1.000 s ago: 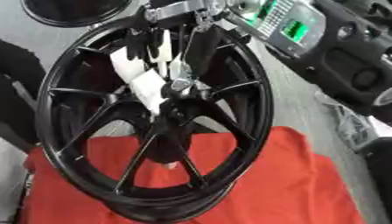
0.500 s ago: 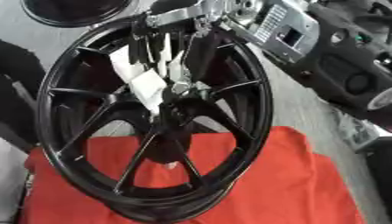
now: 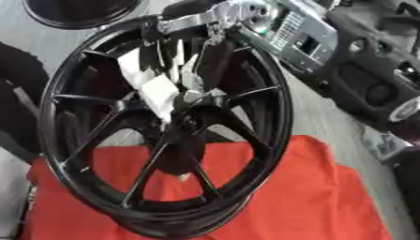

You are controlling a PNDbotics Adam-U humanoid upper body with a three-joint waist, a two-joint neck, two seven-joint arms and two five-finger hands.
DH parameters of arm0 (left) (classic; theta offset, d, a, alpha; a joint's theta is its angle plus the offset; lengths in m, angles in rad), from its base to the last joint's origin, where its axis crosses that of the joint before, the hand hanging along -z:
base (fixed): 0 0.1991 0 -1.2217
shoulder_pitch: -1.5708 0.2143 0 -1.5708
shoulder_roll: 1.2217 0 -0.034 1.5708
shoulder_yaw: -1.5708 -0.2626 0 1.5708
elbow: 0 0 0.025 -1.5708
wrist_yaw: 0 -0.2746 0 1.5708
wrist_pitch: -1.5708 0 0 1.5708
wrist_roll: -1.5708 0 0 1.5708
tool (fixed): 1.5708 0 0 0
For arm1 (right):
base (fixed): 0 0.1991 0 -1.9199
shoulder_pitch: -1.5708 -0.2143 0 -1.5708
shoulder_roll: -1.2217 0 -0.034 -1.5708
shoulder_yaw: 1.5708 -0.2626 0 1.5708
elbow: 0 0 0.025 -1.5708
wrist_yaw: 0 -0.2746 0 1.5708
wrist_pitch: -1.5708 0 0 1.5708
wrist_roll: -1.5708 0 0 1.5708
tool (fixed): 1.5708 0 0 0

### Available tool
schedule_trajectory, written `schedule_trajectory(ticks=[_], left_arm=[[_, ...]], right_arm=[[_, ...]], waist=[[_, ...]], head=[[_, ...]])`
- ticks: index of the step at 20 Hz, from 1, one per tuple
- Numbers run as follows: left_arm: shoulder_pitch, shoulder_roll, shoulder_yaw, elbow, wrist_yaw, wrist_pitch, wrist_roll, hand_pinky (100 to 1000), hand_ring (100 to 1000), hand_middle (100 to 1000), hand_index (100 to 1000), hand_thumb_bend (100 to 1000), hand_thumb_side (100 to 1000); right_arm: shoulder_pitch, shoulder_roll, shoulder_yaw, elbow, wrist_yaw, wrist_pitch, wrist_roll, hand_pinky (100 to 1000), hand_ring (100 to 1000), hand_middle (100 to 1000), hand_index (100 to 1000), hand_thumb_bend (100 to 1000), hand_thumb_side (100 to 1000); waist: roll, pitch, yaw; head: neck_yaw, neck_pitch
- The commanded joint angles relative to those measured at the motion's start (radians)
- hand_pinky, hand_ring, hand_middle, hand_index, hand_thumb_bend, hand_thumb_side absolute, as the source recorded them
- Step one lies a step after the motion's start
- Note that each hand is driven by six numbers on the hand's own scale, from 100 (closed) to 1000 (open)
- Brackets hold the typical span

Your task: Pull the pin out of the wheel hub.

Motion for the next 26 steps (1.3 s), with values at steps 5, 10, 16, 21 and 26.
schedule_trajectory(ticks=[5, 10, 16, 21, 26], left_arm=[[-0.016, 0.015, 0.002, -0.016, 0.001, -0.001, -0.006, 641, 810, 722, 718, 337, 678], [-0.018, 0.013, 0.002, -0.017, 0.001, -0.002, -0.006, 641, 811, 722, 718, 337, 677], [-0.021, 0.012, 0.003, -0.019, 0.000, -0.002, -0.005, 641, 811, 723, 718, 337, 677], [-0.022, 0.011, 0.003, -0.020, 0.000, -0.002, -0.005, 641, 812, 724, 718, 336, 677], [-0.023, 0.011, 0.003, -0.020, 0.000, -0.002, -0.005, 641, 813, 724, 717, 336, 677]], right_arm=[[-0.011, 0.001, -0.011, 0.006, 0.018, -0.001, -0.011, 729, 643, 659, 756, 474, 149], [-0.007, 0.008, -0.008, 0.014, 0.024, -0.002, -0.005, 727, 642, 658, 755, 466, 154], [0.001, 0.011, -0.007, 0.023, 0.033, -0.003, 0.007, 722, 637, 653, 750, 456, 156], [0.008, 0.015, -0.005, 0.028, 0.037, -0.005, 0.015, 717, 632, 649, 745, 444, 156], [0.018, 0.018, -0.004, 0.032, 0.039, -0.005, 0.022, 711, 628, 644, 741, 431, 156]], waist=[[0.004, -0.015, 0.004], [0.004, -0.015, 0.006], [0.003, -0.015, 0.009], [0.002, -0.015, 0.010], [0.002, -0.015, 0.010]], head=[[-0.004, 0.005], [-0.003, 0.006], [-0.008, 0.008], [-0.015, 0.011], [-0.018, 0.012]])
